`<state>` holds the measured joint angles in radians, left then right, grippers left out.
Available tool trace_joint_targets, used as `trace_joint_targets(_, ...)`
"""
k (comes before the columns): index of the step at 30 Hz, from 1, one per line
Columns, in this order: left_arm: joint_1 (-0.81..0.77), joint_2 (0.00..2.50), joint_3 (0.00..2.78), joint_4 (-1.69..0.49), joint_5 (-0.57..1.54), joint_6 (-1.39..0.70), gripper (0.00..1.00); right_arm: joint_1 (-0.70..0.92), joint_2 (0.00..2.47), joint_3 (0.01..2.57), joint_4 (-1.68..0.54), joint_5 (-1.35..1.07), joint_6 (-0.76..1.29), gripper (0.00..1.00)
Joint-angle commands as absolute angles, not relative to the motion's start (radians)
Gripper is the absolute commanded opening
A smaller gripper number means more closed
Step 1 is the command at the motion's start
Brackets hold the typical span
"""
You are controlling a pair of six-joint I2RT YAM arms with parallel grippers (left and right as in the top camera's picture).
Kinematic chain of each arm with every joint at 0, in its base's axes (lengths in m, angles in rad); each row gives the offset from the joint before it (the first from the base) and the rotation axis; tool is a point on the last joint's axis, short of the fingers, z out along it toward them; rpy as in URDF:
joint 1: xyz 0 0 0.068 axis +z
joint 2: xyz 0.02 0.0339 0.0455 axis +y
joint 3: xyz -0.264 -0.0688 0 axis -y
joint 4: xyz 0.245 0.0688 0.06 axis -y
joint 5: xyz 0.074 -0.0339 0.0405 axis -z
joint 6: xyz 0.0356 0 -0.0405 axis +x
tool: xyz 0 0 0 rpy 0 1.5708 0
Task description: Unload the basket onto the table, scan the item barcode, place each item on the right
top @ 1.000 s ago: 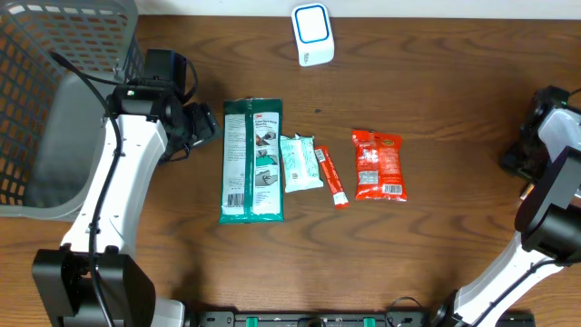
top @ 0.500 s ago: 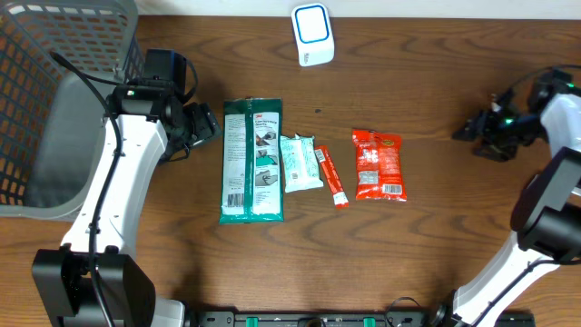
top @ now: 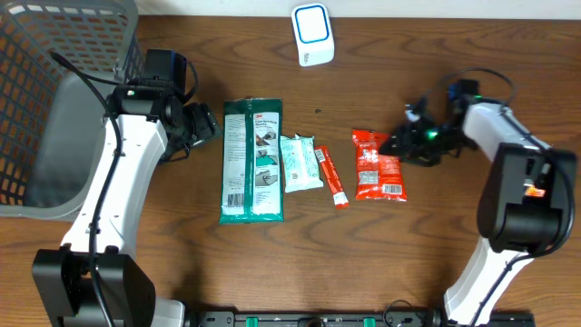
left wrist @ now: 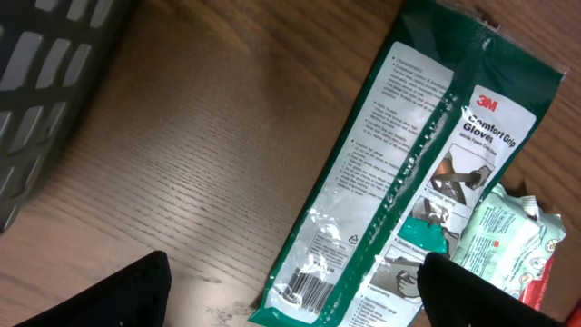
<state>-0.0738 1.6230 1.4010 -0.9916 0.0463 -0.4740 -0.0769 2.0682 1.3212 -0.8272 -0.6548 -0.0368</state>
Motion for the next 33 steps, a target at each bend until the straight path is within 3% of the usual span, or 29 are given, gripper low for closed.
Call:
trace_joint_targets(1,-0.072,1.616,1.404,-0.975,0.034,-0.473,0.93,0.001,2.098,1.252,-0.785,-0.618,-0.05,0.62)
trace_joint_targets(3,-0.072,1.616,1.404,-0.937,0.034,-0.472,0.93,0.027,2.098,1.245,-0.768,-0.617,-0.05,0.56)
trace_joint_targets(8,-0.074,1.618,1.404,-0.954,0.047,-0.501,0.95,0.045,2.098,1.245,-0.761,-0.586,-0.05,0.13)
trace_joint_targets(12,-0.093,1.628,1.393,-0.98,0.104,-0.513,0.95,0.007,2.098,1.245,-0.762,-0.546,-0.035,0.01)
trace_joint_targets(21,-0.242,1.646,1.313,-0.978,0.107,-0.513,0.96,-0.202,2.098,1.245,-0.812,-0.548,0.108,0.02)
trace_joint_targets(24,-0.323,1.646,1.3,-0.949,0.105,-0.513,0.96,-0.26,2.098,1.245,-0.86,-0.559,0.173,0.07)
trace_joint_targets(28,-0.432,1.646,1.288,-0.888,0.105,-0.513,0.96,-0.28,2.098,1.245,-0.957,-0.578,0.19,0.16)
trace_joint_targets(33,-0.533,1.646,1.287,-0.802,0.101,-0.513,0.98,-0.261,2.098,1.241,-1.034,-0.571,0.157,0.18)
